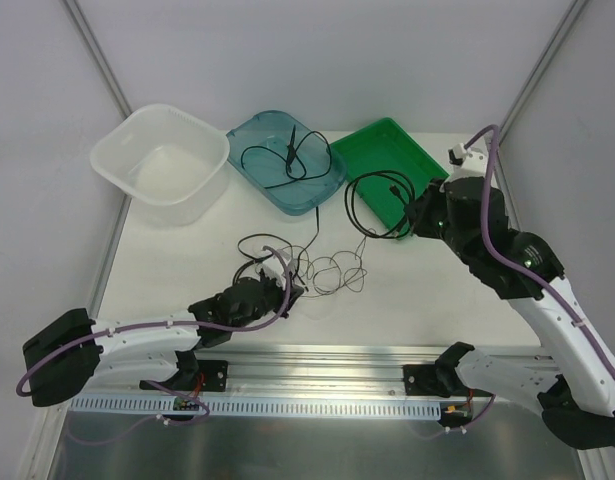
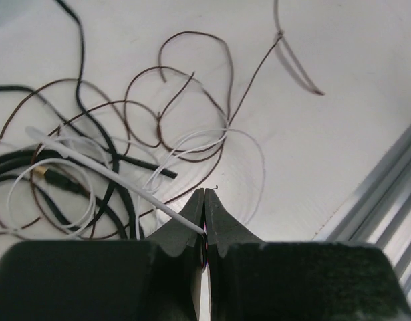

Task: Untangle the cables

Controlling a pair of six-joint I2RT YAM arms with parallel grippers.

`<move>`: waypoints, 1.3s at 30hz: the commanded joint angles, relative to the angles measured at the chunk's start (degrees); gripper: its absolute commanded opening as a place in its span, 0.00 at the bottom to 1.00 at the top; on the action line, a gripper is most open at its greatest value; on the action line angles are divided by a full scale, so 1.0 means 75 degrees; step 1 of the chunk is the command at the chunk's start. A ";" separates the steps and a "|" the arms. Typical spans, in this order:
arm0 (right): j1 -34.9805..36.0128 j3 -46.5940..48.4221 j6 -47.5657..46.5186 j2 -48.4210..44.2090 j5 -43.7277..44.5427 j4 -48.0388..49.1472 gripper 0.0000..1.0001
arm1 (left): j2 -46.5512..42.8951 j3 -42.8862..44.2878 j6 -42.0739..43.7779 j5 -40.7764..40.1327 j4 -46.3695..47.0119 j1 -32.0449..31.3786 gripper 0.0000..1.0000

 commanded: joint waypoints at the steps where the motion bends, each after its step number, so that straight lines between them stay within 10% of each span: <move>1: -0.0073 0.0439 -0.0246 -0.0374 0.0535 0.0187 0.01 | -0.0325 -0.0083 -0.1551 -0.1570 -0.0613 0.0061 0.00; 4: -0.0073 0.0345 -0.0211 -0.0526 0.0161 0.0444 0.01 | -0.0232 0.0256 -0.2467 -0.1762 -0.1739 0.0564 0.03; 9: -0.0085 0.0041 0.0070 -0.0562 -0.0776 0.0725 0.01 | -0.0138 0.0362 -0.1909 -0.0439 -0.1145 0.0694 0.74; 13: -0.0085 -0.0229 0.0386 -0.0562 -0.1397 0.1101 0.01 | -0.0162 0.0351 -0.1195 0.0698 0.0106 0.0555 0.91; 25: -0.0062 -0.0416 0.1183 -0.0409 -0.2698 0.1827 0.01 | 0.0634 0.1053 -0.0045 0.1064 0.2090 0.0378 0.96; 39: -0.0062 -0.0721 0.1465 -0.0480 -0.2781 0.2132 0.01 | 0.3412 0.1803 -0.1005 0.0396 0.5032 0.0167 0.77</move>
